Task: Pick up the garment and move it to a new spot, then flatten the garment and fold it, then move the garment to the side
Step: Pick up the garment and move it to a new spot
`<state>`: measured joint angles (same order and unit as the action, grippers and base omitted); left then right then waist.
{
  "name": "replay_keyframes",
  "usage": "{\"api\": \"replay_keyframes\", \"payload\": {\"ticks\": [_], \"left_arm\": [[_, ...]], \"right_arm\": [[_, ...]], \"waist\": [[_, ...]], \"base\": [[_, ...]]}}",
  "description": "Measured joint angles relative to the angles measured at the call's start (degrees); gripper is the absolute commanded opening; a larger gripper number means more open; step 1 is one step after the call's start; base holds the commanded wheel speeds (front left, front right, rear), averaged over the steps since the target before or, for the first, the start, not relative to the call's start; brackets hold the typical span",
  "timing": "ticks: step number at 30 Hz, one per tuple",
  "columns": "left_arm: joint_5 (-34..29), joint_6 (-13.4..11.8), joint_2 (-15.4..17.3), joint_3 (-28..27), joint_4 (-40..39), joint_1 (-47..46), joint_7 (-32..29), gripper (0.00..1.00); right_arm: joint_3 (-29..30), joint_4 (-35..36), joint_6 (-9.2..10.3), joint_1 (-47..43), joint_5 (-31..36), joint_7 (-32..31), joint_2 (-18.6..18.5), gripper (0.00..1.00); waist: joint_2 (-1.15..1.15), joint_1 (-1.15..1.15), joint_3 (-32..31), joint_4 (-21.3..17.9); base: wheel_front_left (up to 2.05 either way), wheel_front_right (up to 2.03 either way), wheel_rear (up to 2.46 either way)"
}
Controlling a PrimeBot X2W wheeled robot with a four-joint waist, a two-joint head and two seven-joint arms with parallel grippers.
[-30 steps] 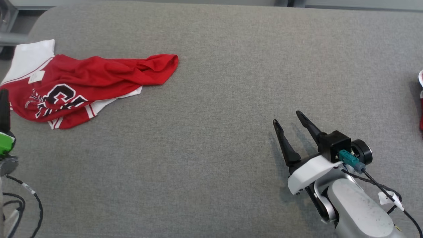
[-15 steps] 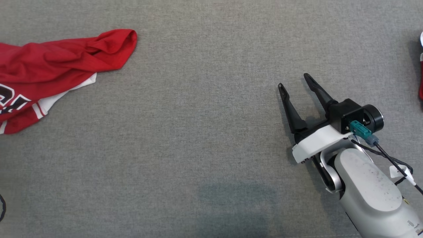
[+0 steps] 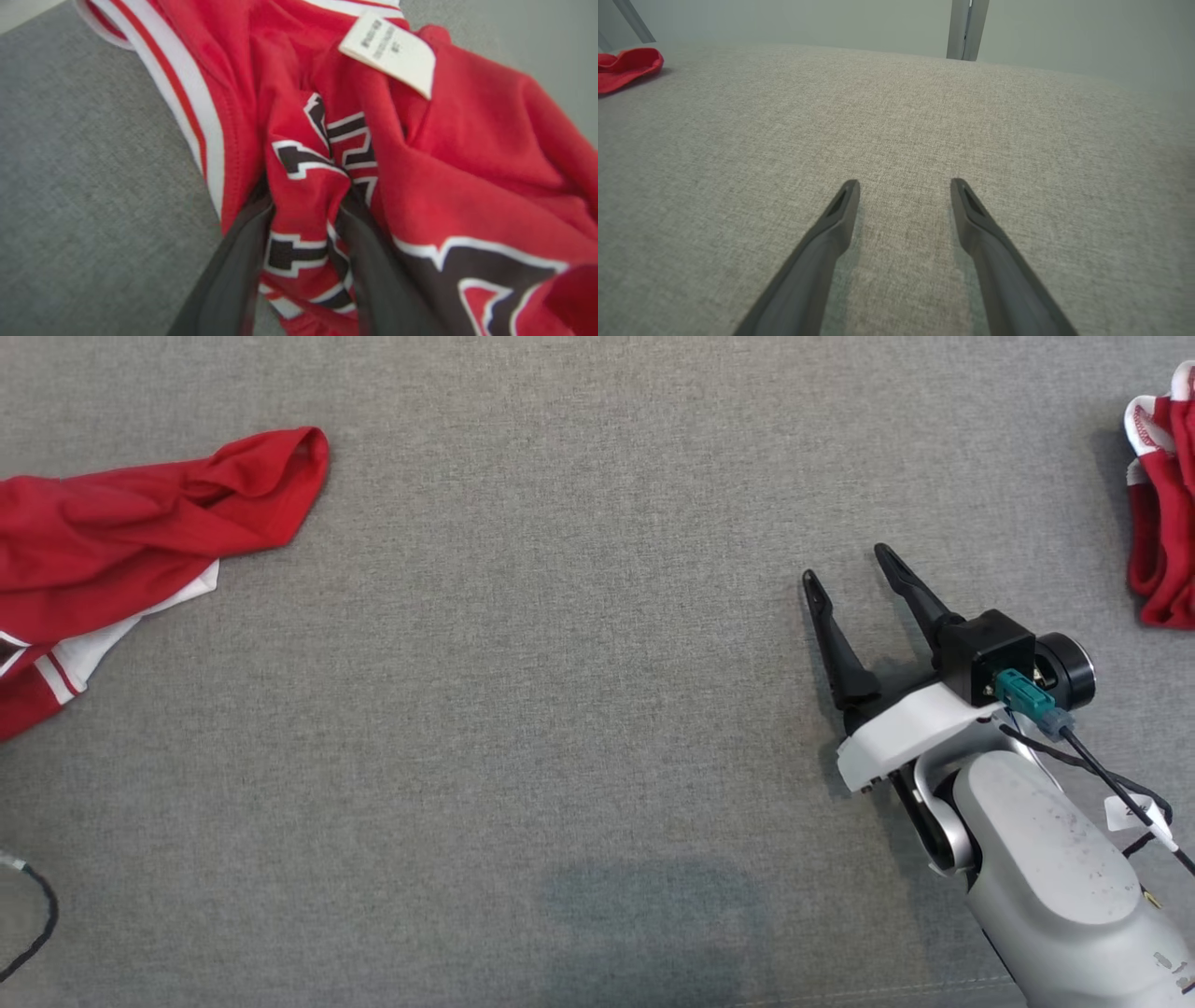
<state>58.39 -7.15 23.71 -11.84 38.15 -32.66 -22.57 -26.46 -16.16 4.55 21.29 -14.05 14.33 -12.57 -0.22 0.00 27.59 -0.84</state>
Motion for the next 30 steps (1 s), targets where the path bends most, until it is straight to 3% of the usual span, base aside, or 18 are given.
{"api": "replay_keyframes", "payload": {"ticks": [4, 7, 20, 24, 30], "left_arm": [[-0.2, 0.0, -2.1, 2.8, -0.8, -2.5, -0.1, 0.00], [-1.9, 0.8, -1.7, 4.1, -1.7, -3.4, -0.1, 0.00], [-5.3, 8.8, -1.7, 12.0, -6.8, -6.4, -0.7, 0.00], [-5.8, 12.5, -3.4, 16.3, -10.3, -6.8, -3.1, 0.00], [-5.8, 14.0, -7.5, 23.4, -17.2, -7.4, -7.4, 0.00]], "right_arm": [[0.0, -1.2, 0.00, -0.2, 0.0, 0.0, 0.1, 1.00], [-0.2, -1.9, -0.13, -0.8, 0.0, 0.0, 0.3, 1.00], [-0.4, -3.8, -0.51, -2.5, -0.1, 0.1, 1.8, 1.00], [-0.5, -4.3, -0.78, -3.4, -0.2, 0.1, 2.1, 1.00], [-0.7, -4.7, -1.02, -4.8, -0.6, 0.1, 2.7, 1.00]], "waist": [[0.00, 0.00, -1.6, -0.2], [0.00, 0.00, -3.0, -0.4], [0.00, 0.00, -10.5, -1.5], [0.00, 0.00, -13.1, -2.3], [0.00, 0.00, -16.5, -4.1]], "base": [[0.00, 0.00, 0.00], [0.00, 0.00, 0.00], [0.00, 0.00, 0.00], [0.00, 0.00, 0.00], [0.00, 0.00, 0.00]]}}
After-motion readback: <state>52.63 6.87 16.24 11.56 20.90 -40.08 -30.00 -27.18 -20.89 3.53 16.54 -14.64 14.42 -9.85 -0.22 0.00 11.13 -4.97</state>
